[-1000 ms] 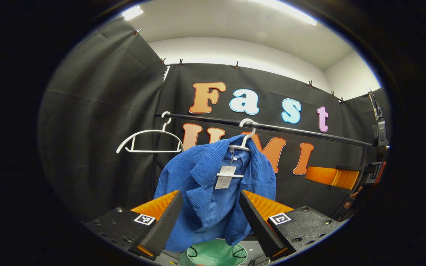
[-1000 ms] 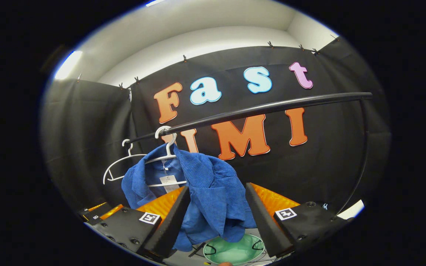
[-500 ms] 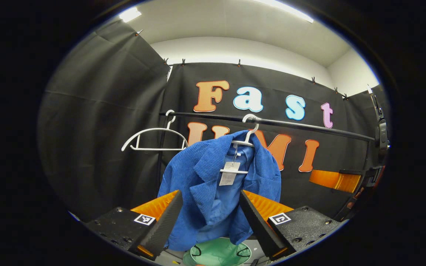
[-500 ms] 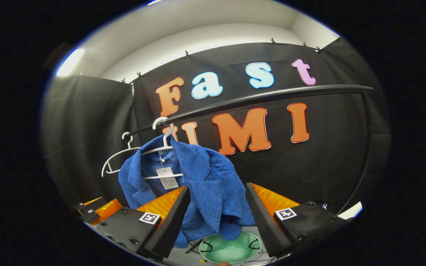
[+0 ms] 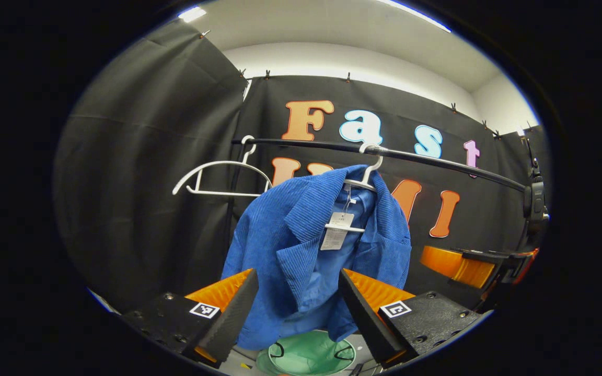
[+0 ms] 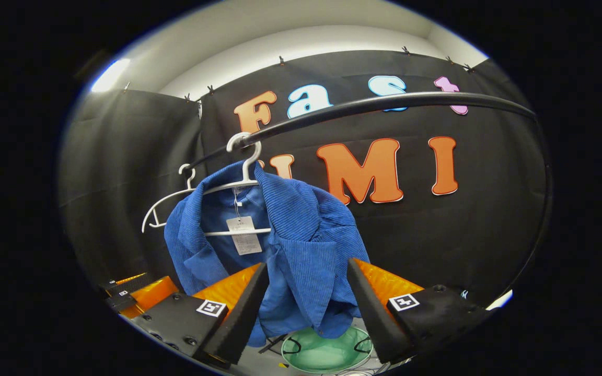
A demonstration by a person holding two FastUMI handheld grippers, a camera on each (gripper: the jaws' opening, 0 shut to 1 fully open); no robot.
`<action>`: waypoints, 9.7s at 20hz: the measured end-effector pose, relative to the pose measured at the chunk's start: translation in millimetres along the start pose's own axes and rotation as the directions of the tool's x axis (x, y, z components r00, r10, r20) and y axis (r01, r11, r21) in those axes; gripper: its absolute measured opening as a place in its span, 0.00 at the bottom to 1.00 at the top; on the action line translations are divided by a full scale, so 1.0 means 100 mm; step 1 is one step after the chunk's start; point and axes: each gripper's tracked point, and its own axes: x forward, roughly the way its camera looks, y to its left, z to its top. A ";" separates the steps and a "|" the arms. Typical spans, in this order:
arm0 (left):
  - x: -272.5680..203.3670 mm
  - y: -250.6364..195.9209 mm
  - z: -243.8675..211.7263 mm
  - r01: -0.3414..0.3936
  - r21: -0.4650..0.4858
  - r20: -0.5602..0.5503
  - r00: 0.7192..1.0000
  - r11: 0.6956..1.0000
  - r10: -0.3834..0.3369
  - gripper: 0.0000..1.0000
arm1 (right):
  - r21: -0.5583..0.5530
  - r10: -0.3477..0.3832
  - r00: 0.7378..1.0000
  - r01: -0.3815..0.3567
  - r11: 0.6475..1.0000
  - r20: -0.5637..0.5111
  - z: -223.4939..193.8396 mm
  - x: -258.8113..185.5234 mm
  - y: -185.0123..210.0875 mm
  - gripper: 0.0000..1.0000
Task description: Grasp the clothes on the hanger with both hands and then place them into the laundry hamper below.
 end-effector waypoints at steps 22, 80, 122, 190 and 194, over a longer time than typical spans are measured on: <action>1.31 0.25 -0.65 0.121 -0.029 -0.178 0.976 0.992 -0.124 0.92 | 0.092 -0.063 0.995 0.070 0.993 -0.076 -0.63 1.23 0.21 0.75; 1.48 1.29 1.47 0.203 -0.068 0.086 0.977 0.977 -0.197 0.00 | 0.809 0.245 0.905 -0.421 0.410 0.347 0.82 1.21 -1.40 0.07; 1.08 0.29 -0.29 0.461 0.080 -0.183 0.878 0.884 -0.442 0.00 | 0.633 0.011 0.999 0.022 0.774 -0.048 -0.91 0.59 -1.37 0.08; 1.01 -0.49 -4.78 0.368 0.053 -0.966 0.255 0.928 -0.046 0.47 | 0.131 -0.151 0.529 0.458 0.879 -0.835 -5.23 0.65 -1.81 0.30; 0.87 -0.56 -4.68 0.379 0.056 -0.959 0.278 0.924 -0.055 0.52 | 0.114 -0.173 0.545 0.452 0.884 -0.820 -5.15 0.49 -1.83 0.60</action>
